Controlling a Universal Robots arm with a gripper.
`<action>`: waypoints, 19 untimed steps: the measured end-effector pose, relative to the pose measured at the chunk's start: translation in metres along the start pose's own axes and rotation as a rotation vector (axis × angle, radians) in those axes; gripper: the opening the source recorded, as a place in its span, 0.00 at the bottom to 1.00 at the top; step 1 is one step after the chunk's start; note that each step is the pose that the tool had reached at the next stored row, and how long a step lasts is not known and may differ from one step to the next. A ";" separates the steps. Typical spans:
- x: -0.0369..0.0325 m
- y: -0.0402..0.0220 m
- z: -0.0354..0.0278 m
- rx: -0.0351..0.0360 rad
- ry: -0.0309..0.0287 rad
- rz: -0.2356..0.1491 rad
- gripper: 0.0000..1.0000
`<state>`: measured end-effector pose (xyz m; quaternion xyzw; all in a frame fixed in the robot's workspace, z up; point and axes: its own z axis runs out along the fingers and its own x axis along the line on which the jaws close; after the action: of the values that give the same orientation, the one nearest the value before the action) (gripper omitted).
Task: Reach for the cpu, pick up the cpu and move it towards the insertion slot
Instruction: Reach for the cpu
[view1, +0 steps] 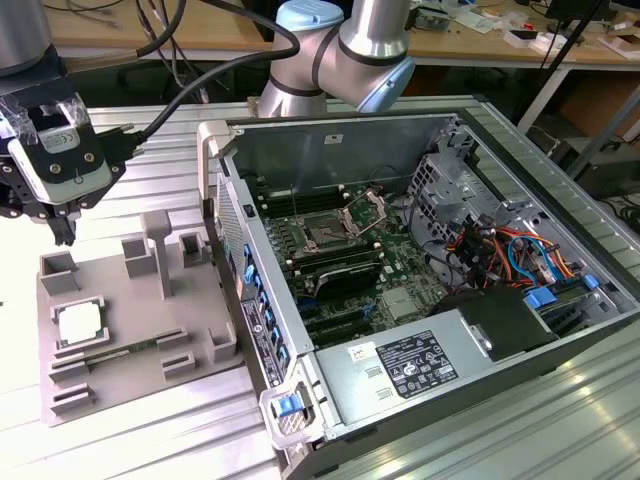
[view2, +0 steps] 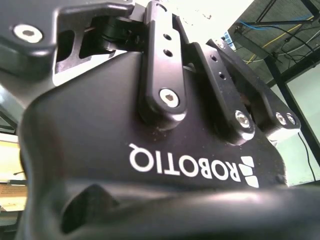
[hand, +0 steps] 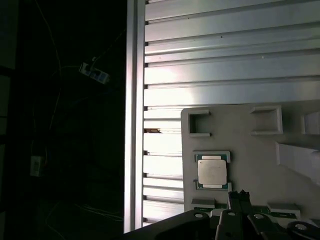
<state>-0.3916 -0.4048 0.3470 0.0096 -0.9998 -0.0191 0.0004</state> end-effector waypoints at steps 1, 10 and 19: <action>0.0000 0.0000 0.0001 0.0000 0.0000 0.000 0.11; 0.0000 -0.0001 0.0018 -0.0001 0.0000 0.000 0.11; 0.0000 -0.0003 0.0074 0.0000 0.0000 0.000 0.11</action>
<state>-0.3916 -0.4048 0.3397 0.0096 -0.9998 -0.0191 0.0004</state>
